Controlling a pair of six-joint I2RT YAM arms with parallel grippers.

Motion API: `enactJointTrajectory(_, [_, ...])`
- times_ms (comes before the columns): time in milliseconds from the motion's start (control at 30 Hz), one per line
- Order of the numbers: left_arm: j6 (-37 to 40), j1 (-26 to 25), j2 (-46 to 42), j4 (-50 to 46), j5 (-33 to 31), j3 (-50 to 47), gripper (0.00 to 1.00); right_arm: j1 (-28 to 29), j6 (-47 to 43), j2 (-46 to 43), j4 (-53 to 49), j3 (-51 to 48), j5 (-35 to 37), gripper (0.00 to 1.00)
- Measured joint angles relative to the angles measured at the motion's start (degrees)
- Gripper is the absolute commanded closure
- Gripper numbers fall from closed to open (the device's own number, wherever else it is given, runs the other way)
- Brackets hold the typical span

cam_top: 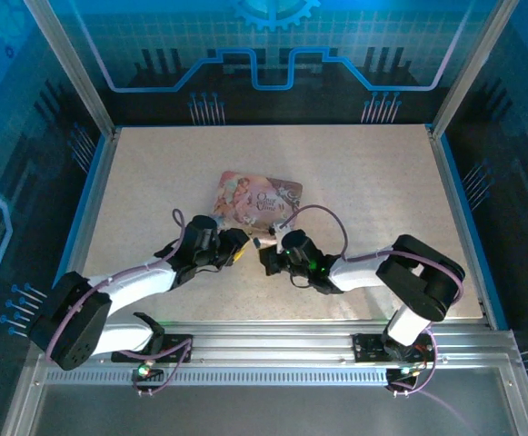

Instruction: Unlock the padlock with the key

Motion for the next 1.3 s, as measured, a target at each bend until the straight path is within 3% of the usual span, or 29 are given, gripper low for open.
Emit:
enactJointTrajectory(400, [9.33, 2.08, -8.48, -11.04, -4.76, 0.24, 0.29, -6.08, 9.25, 2.29, 10.05, -5.18, -8.04, 1.0])
enactJointTrajectory(567, [12.33, 3.93, -10.32, -13.2, -5.29, 0.24, 0.27, -9.86, 12.9, 5.99, 14.75, -5.29, -14.36, 1.0])
enactJointTrajectory(800, [14.1, 5.73, -12.44, -15.04, -5.4, 0.24, 0.24, -10.8, 15.58, 7.8, 17.73, -6.23, -15.87, 0.99])
enactJointTrajectory(1167, [19.21, 9.25, -12.7, -17.68, -5.31, 1.09, 0.12, -10.93, 13.94, 3.34, 10.71, -7.76, -13.66, 0.64])
enactJointTrajectory(1300, [22.97, 11.76, -12.59, -19.8, -5.29, 3.69, 0.07, -11.43, 12.24, 0.17, 7.23, -7.82, -12.81, 0.59])
